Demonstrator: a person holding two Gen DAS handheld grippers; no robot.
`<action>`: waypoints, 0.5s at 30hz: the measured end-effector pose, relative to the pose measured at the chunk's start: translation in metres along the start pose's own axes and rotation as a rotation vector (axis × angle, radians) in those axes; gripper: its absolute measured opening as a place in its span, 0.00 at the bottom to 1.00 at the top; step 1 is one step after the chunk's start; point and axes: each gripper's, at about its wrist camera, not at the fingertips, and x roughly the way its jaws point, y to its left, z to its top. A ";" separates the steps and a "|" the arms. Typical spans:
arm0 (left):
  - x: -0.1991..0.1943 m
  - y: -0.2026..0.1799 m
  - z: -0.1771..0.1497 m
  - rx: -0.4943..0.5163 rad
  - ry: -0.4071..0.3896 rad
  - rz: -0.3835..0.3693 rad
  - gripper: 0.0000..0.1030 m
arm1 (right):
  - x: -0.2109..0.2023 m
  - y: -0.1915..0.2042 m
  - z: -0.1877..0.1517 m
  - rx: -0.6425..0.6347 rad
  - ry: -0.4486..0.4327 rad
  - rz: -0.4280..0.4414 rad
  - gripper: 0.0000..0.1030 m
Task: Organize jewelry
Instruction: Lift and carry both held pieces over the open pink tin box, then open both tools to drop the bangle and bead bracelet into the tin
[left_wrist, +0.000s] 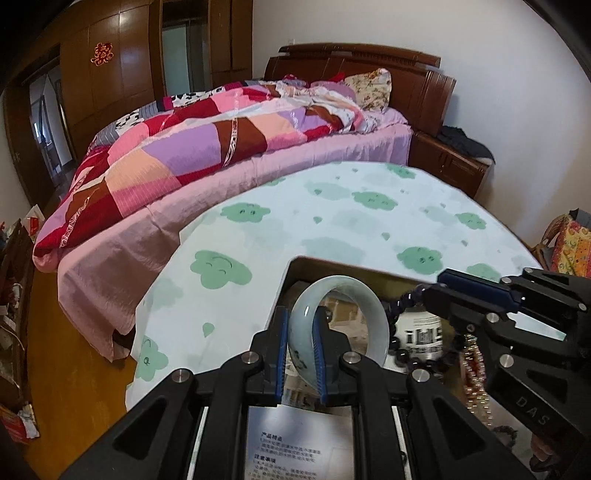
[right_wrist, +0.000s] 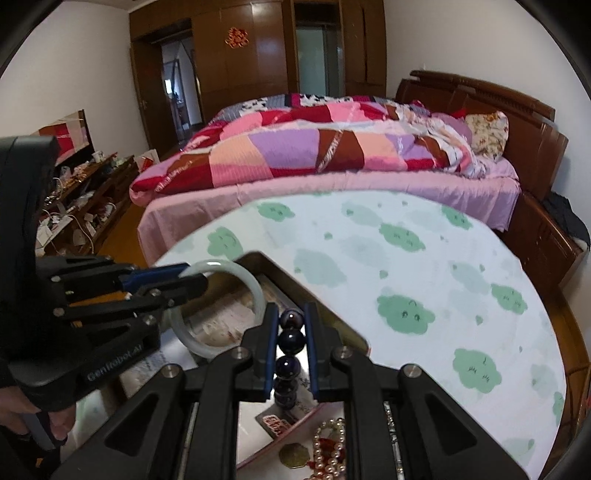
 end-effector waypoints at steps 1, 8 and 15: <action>0.003 0.000 0.000 0.002 0.007 0.000 0.12 | 0.002 -0.002 -0.001 0.004 0.006 -0.007 0.15; 0.020 0.000 -0.003 0.018 0.047 0.012 0.12 | 0.015 -0.009 -0.004 0.017 0.046 -0.044 0.15; 0.025 -0.001 -0.004 0.030 0.063 0.014 0.13 | 0.024 -0.013 -0.009 0.015 0.071 -0.076 0.15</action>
